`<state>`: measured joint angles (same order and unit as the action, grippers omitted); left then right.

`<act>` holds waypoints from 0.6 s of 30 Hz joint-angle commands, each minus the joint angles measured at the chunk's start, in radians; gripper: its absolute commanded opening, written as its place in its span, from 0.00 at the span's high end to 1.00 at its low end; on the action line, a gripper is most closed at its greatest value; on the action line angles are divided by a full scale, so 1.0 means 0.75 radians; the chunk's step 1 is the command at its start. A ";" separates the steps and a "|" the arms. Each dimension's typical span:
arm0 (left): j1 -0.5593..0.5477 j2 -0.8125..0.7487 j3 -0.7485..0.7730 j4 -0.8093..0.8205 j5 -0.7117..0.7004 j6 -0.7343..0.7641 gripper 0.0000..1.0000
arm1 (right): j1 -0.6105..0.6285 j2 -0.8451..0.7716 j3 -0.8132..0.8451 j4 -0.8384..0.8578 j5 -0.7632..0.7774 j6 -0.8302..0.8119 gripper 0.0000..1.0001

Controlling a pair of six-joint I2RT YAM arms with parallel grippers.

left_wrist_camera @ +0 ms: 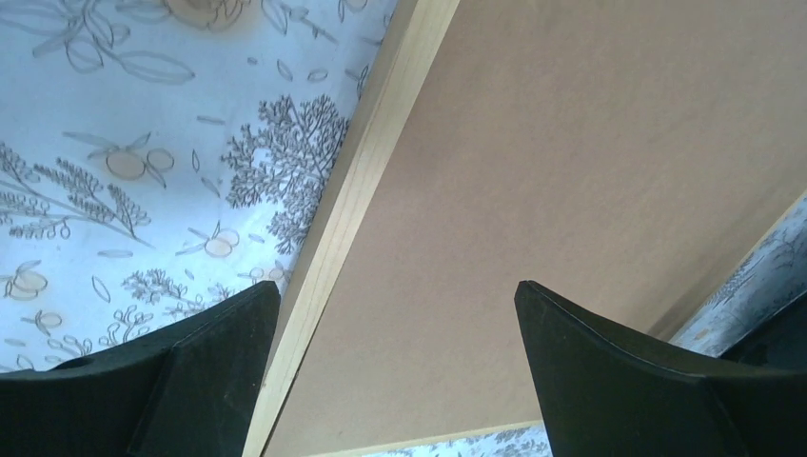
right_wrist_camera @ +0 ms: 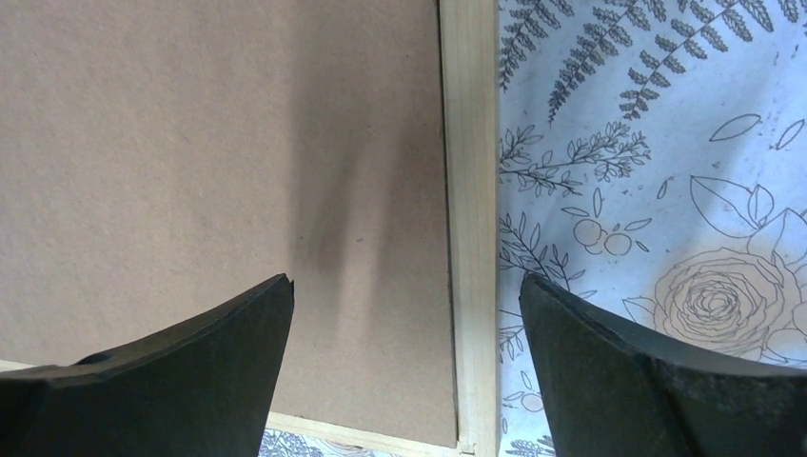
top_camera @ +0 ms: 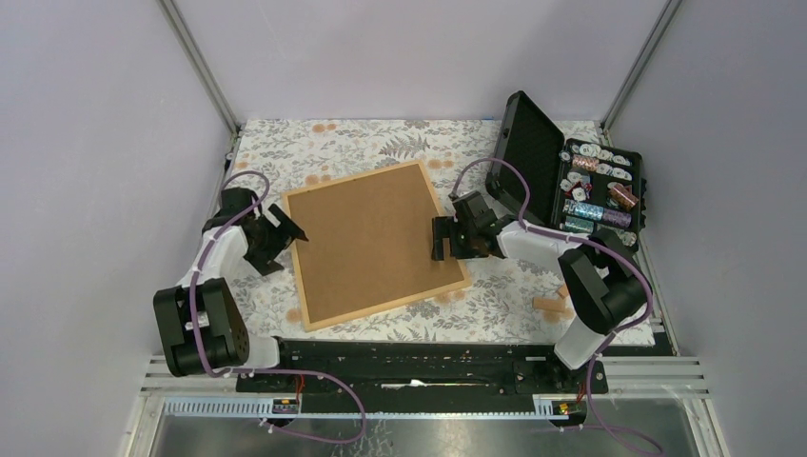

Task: Put the photo into the frame

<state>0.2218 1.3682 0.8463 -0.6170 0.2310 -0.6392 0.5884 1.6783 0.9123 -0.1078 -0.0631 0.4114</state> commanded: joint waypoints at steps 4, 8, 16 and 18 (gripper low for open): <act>0.001 -0.120 -0.093 -0.059 0.000 -0.017 0.02 | 0.006 -0.129 0.004 -0.077 -0.091 -0.021 0.25; -0.061 -0.255 -0.102 -0.124 -0.056 -0.061 0.09 | 0.006 -0.188 -0.016 -0.066 -0.144 -0.022 0.22; -0.253 -0.392 -0.196 -0.262 -0.103 -0.240 0.01 | 0.002 -0.219 -0.019 -0.080 -0.205 -0.052 0.20; -0.251 -0.384 -0.171 -0.215 -0.106 -0.221 0.01 | 0.006 -0.246 -0.040 -0.055 -0.306 -0.068 0.20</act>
<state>0.0353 1.0870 0.7204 -0.7761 0.1902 -0.7639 0.5888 1.5532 0.8978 -0.1631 -0.1638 0.3920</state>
